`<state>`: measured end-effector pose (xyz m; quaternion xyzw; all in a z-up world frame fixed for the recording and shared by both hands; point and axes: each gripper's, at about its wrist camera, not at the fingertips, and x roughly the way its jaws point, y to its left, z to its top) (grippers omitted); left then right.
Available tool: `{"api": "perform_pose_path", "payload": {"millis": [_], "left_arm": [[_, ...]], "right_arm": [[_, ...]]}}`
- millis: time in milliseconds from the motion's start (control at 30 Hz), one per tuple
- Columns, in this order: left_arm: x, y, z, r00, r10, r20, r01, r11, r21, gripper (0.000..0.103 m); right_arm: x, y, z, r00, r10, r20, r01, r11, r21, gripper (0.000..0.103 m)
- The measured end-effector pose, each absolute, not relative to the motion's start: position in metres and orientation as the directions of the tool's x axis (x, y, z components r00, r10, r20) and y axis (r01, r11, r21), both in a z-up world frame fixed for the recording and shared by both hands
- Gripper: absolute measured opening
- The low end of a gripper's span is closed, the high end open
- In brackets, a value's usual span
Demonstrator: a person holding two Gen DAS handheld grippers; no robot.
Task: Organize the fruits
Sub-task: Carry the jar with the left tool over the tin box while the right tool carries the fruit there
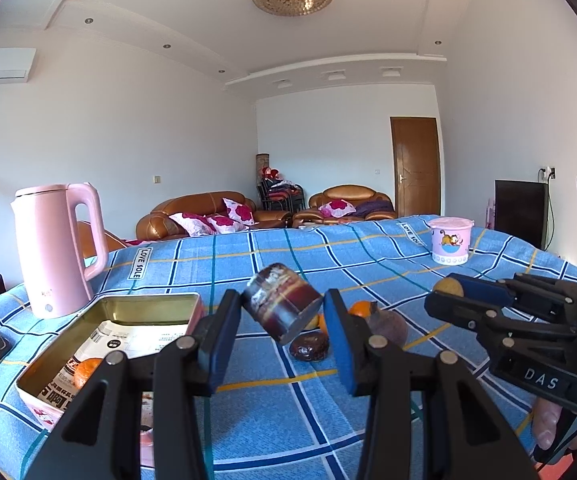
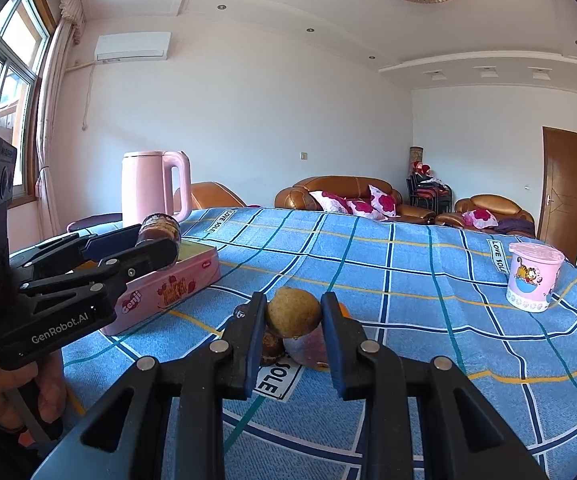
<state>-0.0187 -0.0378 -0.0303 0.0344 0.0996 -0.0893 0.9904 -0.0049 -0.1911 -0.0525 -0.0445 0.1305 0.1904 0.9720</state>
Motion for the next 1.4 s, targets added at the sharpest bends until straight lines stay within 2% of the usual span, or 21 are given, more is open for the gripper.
{"api": "perform_pose_path", "payload": {"millis": [300, 800, 1167, 1400], "left_arm": [[-0.023, -0.021, -0.016, 0.973, -0.132, -0.19, 0.141, 0.989, 0.036, 0.045], [-0.005, 0.041, 0.003, 0.972, 0.002, -0.236, 0.001, 1.0, 0.011, 0.045], [0.028, 0.085, -0.005, 0.931, 0.06, -0.359, -0.07, 0.997, -0.014, 0.045], [0.043, 0.101, -0.008, 0.913, 0.092, -0.398, -0.101, 0.995, -0.002, 0.045]], "right_arm": [[0.003, -0.172, -0.035, 0.865, 0.417, -0.28, -0.443, 0.896, -0.032, 0.03], [0.033, -0.109, 0.011, 0.792, 0.53, -0.303, -0.57, 0.82, -0.057, 0.03], [0.061, -0.06, 0.016, 0.75, 0.569, -0.336, -0.617, 0.786, -0.046, 0.03], [0.08, -0.038, 0.01, 0.734, 0.571, -0.369, -0.626, 0.779, -0.039, 0.03]]}}
